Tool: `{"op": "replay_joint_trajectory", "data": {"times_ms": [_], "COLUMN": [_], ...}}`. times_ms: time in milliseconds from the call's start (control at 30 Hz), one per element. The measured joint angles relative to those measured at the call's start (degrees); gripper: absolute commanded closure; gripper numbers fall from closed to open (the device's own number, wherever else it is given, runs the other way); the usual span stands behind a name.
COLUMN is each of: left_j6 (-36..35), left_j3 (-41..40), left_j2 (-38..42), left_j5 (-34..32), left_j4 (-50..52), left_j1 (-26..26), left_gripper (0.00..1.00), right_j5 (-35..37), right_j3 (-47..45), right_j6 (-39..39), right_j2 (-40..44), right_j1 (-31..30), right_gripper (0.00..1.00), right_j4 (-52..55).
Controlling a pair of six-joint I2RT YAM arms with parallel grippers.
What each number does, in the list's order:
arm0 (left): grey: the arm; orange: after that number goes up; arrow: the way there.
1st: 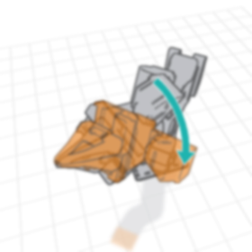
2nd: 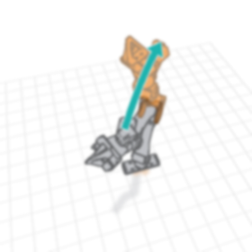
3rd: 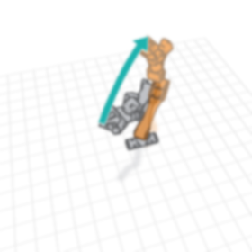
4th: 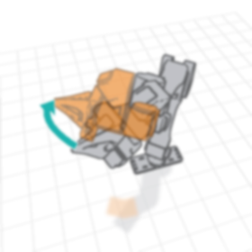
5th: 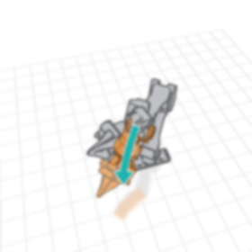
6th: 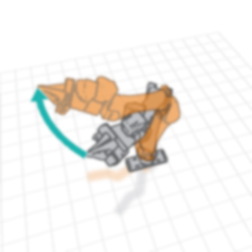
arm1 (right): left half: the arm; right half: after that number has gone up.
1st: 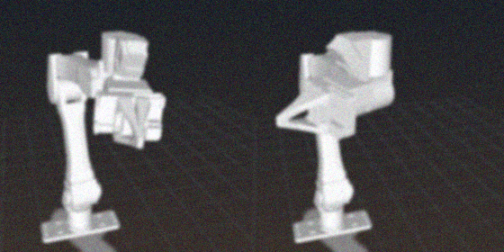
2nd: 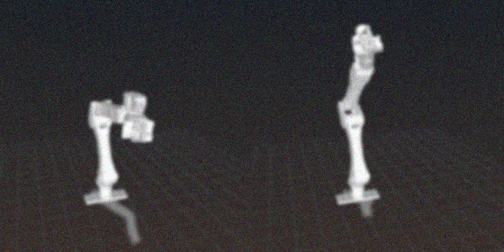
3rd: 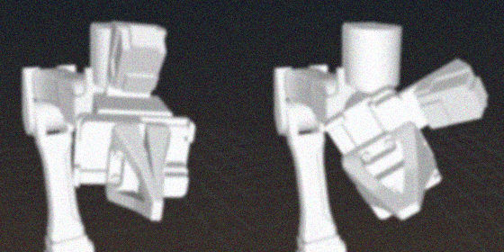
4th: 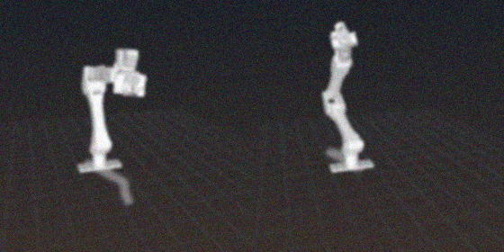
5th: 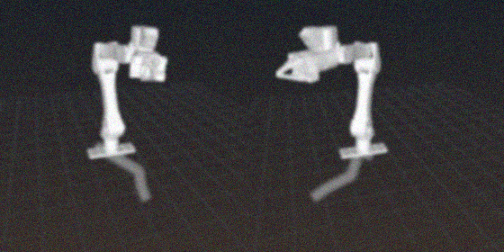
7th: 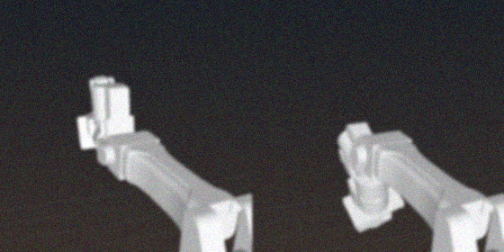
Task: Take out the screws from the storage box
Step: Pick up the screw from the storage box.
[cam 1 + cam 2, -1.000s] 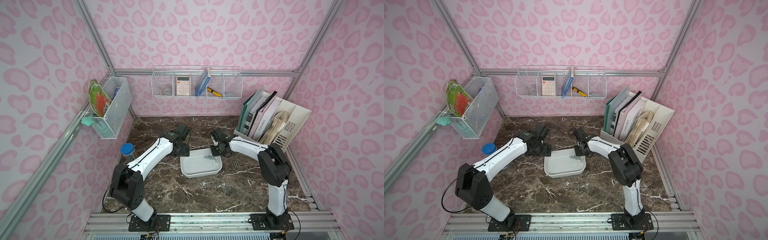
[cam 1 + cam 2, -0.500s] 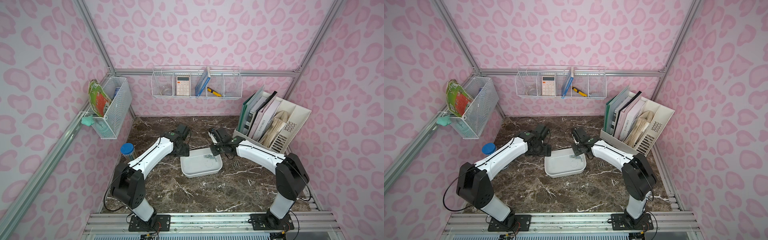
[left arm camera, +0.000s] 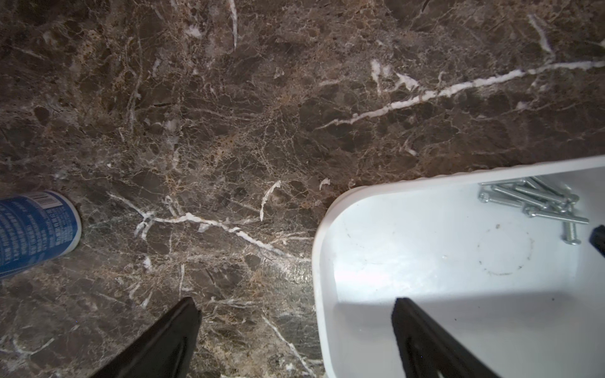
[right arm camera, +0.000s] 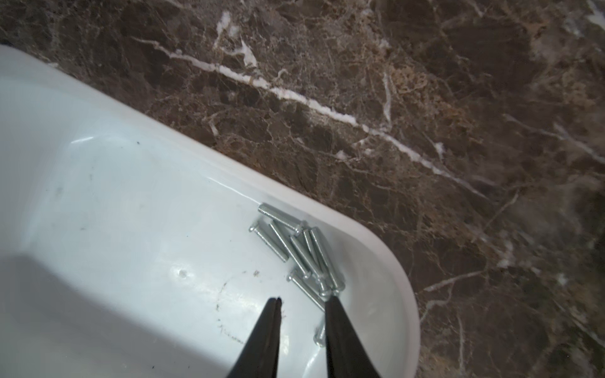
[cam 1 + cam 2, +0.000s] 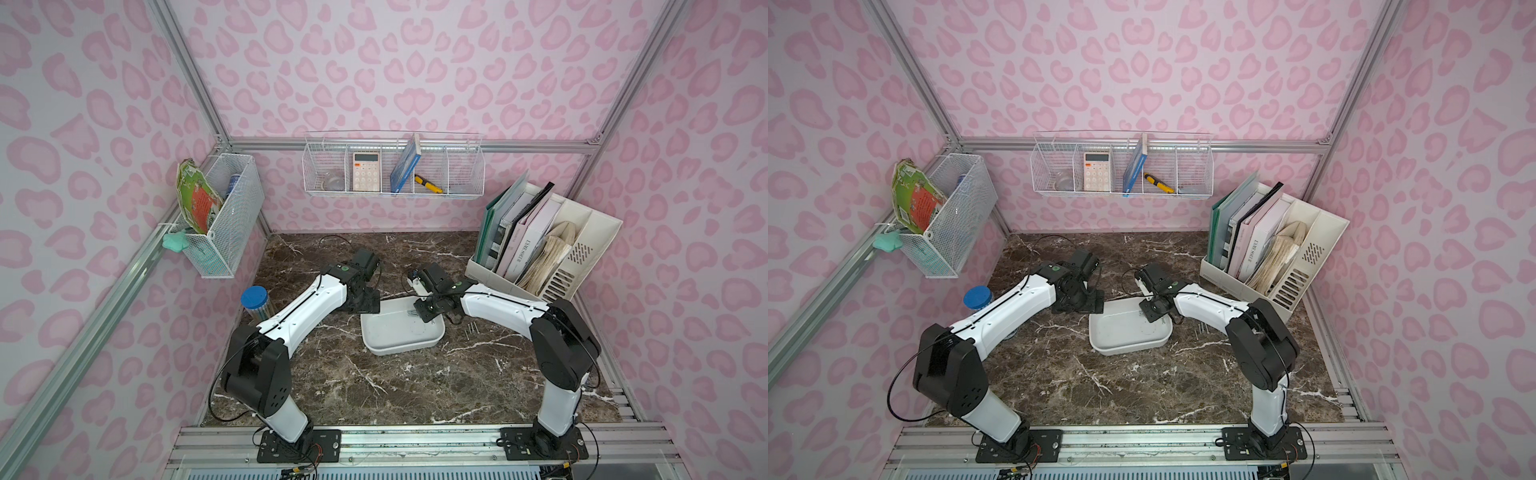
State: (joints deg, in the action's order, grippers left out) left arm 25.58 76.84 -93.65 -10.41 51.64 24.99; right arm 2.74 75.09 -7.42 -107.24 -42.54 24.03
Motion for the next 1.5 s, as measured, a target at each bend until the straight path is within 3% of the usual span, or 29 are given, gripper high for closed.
{"op": "replay_joint_trajectory", "data": {"times_ms": [233,567,1233,1500], "left_j6": [0.46,1.25,1.25,1.25], "left_j3": [-0.02,0.13,0.5,0.52], "left_j2": [-0.48,-1.31,-2.16,-2.16], "left_j5": [2.64,4.7,5.38,5.33], "left_j4": [-0.85,-1.05,-0.98,-0.98], "left_j1": [-1.79,-3.13,-3.13,-3.13], "left_gripper": [0.03,0.03,0.03,0.03], "right_j5": [1.36,3.37,8.7,10.05], "right_j3": [1.73,4.48,5.33,5.46], "right_j6": [1.62,4.31,6.14,5.64], "right_j2": [-2.58,-5.68,-9.14,-10.01], "right_j1": [-0.24,-0.94,-2.25,-3.48], "right_gripper": [0.62,0.62,0.68,0.75], "right_j4": [0.17,1.14,2.51,3.23]}}
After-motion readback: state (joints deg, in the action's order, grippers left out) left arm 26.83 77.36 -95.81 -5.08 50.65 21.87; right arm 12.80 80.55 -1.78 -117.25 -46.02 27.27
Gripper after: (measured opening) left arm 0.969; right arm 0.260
